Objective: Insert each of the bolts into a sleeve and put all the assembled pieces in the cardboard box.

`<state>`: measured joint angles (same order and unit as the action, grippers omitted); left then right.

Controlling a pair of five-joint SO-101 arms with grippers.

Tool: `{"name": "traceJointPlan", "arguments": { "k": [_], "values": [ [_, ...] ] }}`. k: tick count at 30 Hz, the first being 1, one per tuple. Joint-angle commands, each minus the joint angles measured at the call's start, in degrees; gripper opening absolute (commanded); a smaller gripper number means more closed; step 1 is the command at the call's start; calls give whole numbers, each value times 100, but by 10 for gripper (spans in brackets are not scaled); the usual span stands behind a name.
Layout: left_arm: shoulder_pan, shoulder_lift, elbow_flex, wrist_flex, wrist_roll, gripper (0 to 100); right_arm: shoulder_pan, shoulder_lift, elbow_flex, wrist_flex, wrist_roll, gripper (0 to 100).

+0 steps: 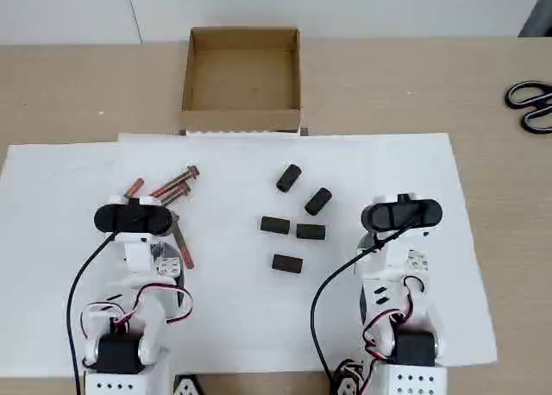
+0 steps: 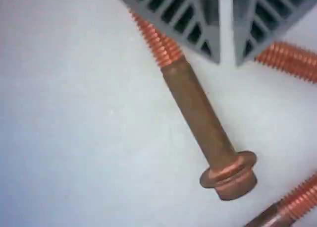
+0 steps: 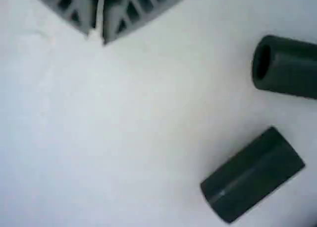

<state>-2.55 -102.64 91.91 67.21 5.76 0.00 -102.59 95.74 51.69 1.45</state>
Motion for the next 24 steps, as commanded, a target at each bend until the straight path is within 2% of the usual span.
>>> {"name": "traceJointPlan", "arguments": {
  "k": [1,16,24],
  "values": [
    [-18,-62,-22,-123,9,7,22,-66,79,4,53,4],
    [-18,-62,-22,-123,9,7,4,-66,79,4,35,4],
    [-18,-62,-22,-123,9,7,-505,-66,79,4,53,4]
  ]
}}
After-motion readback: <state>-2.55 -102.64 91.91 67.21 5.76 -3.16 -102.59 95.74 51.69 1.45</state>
